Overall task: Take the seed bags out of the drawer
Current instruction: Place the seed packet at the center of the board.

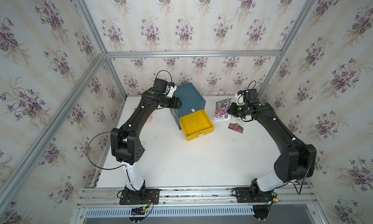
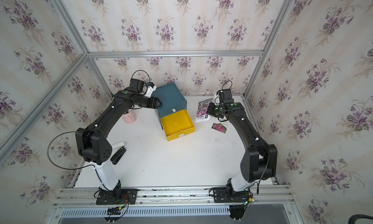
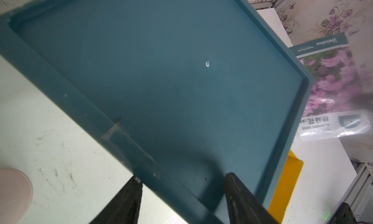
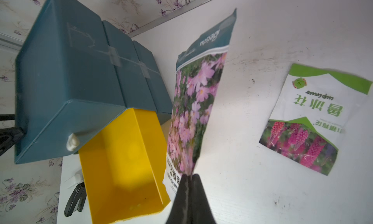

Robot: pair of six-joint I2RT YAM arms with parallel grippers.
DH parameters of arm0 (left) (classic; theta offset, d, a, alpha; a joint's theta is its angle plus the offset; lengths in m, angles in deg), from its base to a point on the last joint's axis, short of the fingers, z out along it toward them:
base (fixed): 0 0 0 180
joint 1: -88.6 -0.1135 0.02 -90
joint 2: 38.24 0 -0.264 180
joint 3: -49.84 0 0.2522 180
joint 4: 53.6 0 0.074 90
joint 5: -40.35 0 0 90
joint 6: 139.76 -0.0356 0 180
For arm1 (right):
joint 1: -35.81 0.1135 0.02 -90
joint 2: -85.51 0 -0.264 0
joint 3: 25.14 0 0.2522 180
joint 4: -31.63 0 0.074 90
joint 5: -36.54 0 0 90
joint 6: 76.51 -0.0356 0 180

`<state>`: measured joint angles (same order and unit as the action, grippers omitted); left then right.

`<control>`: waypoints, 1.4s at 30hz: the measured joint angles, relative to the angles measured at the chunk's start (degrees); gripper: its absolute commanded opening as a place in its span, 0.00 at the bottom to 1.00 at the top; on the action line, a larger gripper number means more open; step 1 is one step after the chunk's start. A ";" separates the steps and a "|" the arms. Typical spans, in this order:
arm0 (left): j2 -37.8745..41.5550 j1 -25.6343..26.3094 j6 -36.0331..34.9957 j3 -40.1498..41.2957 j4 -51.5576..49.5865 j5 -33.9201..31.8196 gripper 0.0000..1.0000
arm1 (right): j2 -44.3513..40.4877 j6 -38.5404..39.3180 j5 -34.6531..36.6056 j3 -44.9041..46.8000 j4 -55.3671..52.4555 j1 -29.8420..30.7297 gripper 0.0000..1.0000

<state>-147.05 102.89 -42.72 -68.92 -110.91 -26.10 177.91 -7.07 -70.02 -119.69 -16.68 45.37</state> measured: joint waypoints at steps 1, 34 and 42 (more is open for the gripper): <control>-0.17 0.00 0.00 -0.28 -0.24 0.02 0.67 | 1.33 0.09 -0.17 -0.35 0.59 -0.11 0.00; -0.79 -0.02 -0.20 -0.83 -0.52 0.31 0.67 | 17.70 1.68 6.95 2.73 8.15 -0.02 0.49; -0.68 -0.02 -0.44 -0.79 -0.50 0.31 0.67 | 4.57 3.04 6.32 11.17 8.31 4.31 0.53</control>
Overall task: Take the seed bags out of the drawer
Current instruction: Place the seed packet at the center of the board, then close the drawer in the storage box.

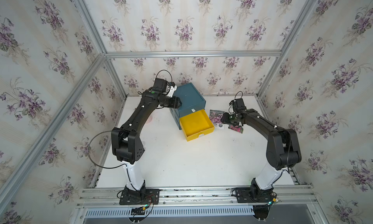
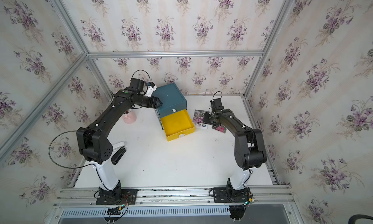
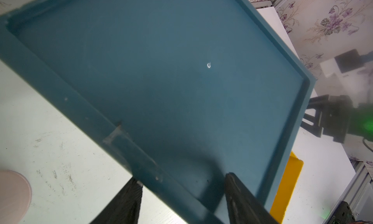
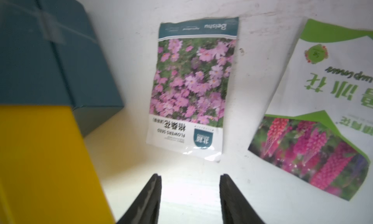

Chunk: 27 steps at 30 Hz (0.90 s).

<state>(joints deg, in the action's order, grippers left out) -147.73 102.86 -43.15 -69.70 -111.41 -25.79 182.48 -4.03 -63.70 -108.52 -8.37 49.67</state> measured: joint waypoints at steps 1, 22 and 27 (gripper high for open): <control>0.02 0.00 -0.02 0.04 0.02 0.00 0.67 | -1.97 0.20 -0.22 1.22 -0.24 0.92 0.54; 1.11 0.00 -1.09 1.57 1.16 -0.15 0.67 | -25.29 -4.09 -1.25 20.20 4.52 22.69 0.59; 1.64 0.00 -1.46 2.29 1.64 -0.22 0.67 | -24.70 -5.20 0.50 23.43 10.71 25.38 0.55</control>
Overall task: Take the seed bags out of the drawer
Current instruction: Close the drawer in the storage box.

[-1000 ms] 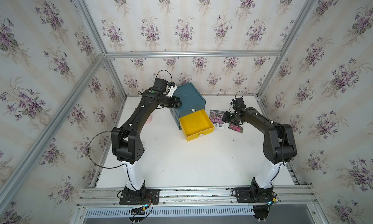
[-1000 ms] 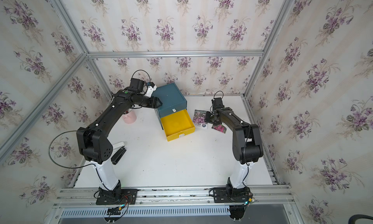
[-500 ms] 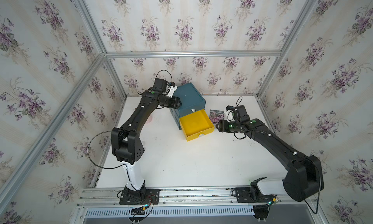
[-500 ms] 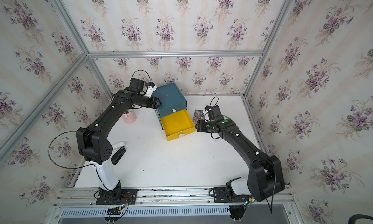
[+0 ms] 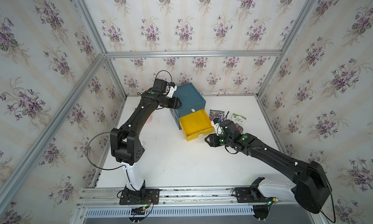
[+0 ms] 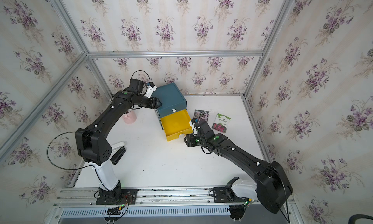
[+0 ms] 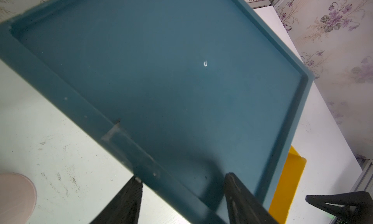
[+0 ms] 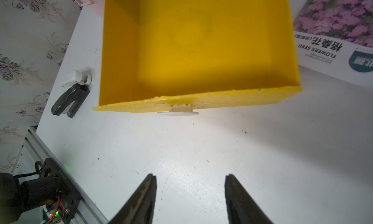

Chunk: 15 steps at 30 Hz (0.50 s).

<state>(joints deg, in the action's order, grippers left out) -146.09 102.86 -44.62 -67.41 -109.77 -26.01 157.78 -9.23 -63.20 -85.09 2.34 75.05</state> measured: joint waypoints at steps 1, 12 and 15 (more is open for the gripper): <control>0.09 0.00 -0.17 0.09 0.04 -0.02 0.67 | 0.26 -0.04 0.09 0.63 1.25 0.59 0.54; 0.20 0.00 -0.50 0.20 0.07 -0.02 0.67 | 6.58 -0.83 3.17 2.89 12.96 3.23 0.44; 0.24 0.00 -0.66 0.22 0.04 -0.02 0.67 | 8.44 -0.79 4.31 2.45 15.26 3.28 0.42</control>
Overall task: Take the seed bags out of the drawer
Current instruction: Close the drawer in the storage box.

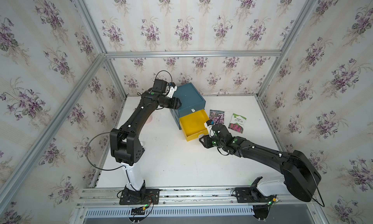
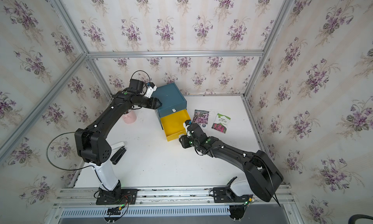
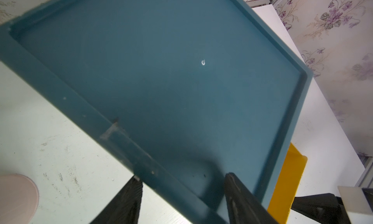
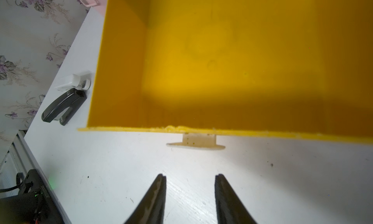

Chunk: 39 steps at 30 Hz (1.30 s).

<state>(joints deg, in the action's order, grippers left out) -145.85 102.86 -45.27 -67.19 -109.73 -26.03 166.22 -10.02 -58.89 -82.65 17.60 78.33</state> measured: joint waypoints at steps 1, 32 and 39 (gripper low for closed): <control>0.02 0.00 0.00 0.02 -0.02 0.00 0.67 | 0.46 0.04 0.26 -0.20 0.61 0.00 0.41; 2.12 0.00 -1.09 3.50 2.34 0.20 0.67 | 16.13 6.99 6.23 -14.69 11.13 -0.92 0.37; 2.71 -0.04 -1.29 4.35 2.80 0.39 0.67 | 19.63 7.19 6.51 -16.83 14.88 -1.44 0.37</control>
<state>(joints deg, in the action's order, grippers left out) -143.14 102.82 -46.56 -62.84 -106.93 -25.64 185.85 -2.83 -52.38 -99.48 32.48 76.89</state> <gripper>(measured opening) 0.674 0.370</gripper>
